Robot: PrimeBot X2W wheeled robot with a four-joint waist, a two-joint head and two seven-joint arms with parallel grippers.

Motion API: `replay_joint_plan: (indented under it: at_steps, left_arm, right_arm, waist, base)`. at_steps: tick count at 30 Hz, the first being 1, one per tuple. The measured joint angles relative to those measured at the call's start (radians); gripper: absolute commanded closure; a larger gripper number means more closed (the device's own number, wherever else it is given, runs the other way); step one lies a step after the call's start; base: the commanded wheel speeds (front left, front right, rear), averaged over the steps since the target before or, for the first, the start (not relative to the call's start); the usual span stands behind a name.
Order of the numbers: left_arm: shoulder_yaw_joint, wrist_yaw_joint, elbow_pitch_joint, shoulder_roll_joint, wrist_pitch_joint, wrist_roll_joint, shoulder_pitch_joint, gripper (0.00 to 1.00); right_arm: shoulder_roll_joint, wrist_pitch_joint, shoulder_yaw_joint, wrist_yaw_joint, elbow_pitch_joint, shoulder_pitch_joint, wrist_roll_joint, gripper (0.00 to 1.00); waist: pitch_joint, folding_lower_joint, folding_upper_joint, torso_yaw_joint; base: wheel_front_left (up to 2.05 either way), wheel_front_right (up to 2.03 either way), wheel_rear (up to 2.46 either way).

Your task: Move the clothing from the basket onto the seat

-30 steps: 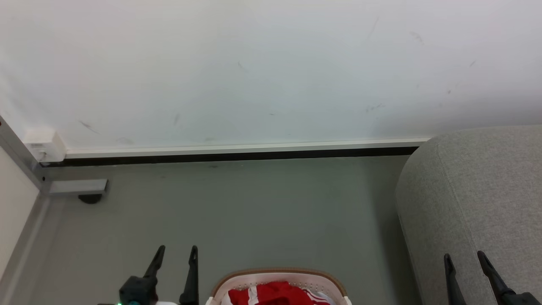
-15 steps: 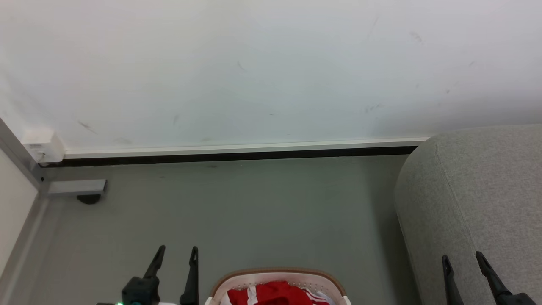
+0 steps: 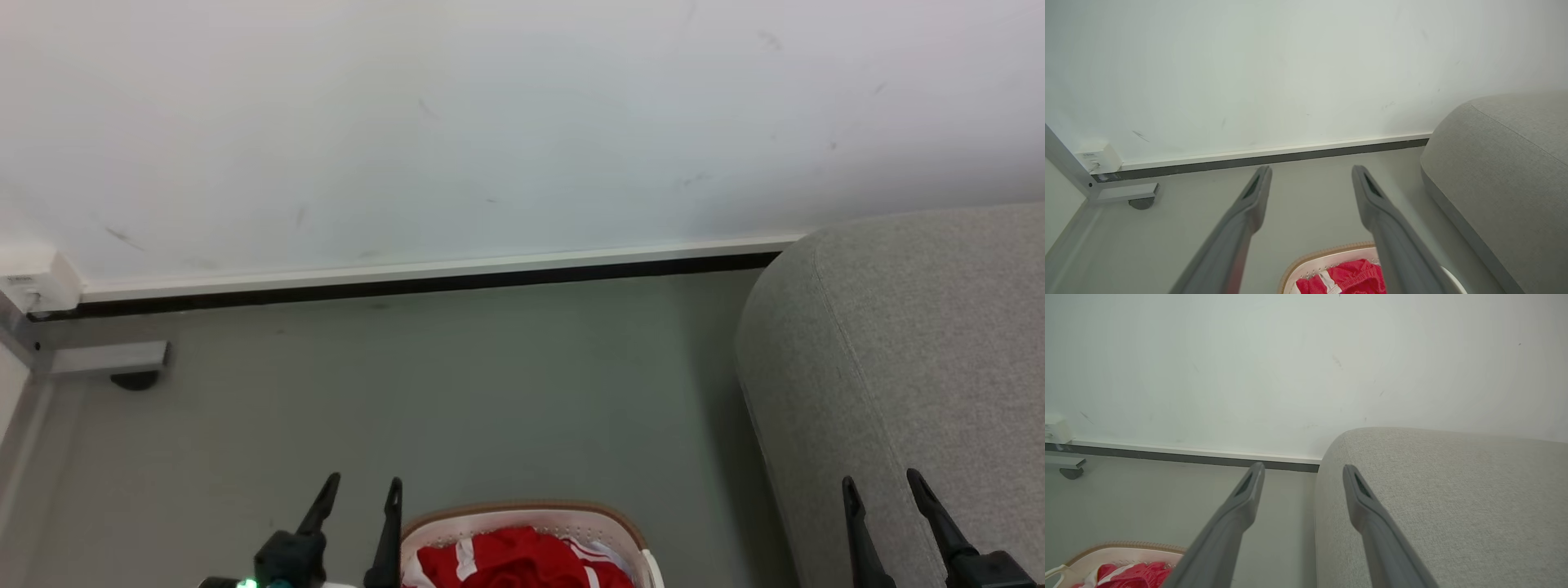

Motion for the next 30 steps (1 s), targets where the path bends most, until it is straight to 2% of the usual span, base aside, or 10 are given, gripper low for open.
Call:
replay_joint_plan:
  at_steps: [11, 24, 30]
  left_arm:
    - [-0.111, -0.06, 0.13, -0.002, 0.0, 0.031, -0.109, 0.0]
    - [-0.224, -0.112, 0.517, -0.003, 0.0, 0.061, -0.341, 0.0]
    - [-0.232, -0.105, 0.653, 0.006, 0.007, 0.078, -0.466, 0.0]
  right_arm:
    - [0.0, 0.0, 0.024, 0.0, -0.048, -0.082, 0.011, 0.0]
    - [-0.001, 0.0, 0.086, 0.0, -0.133, -0.235, 0.076, 0.0]
    - [-0.001, 0.0, 0.097, 0.0, -0.182, -0.295, 0.093, 0.0]
  waist:
    - [0.137, 0.0001, 0.0, -0.072]
    - [0.386, 0.0003, 0.0, -0.172]
    - [0.511, 0.0003, 0.0, -0.208]
  base:
    - [0.0, 0.0, 0.0]
    - [0.0, 0.0, 0.0]
    - [0.0, 0.0, 0.0]
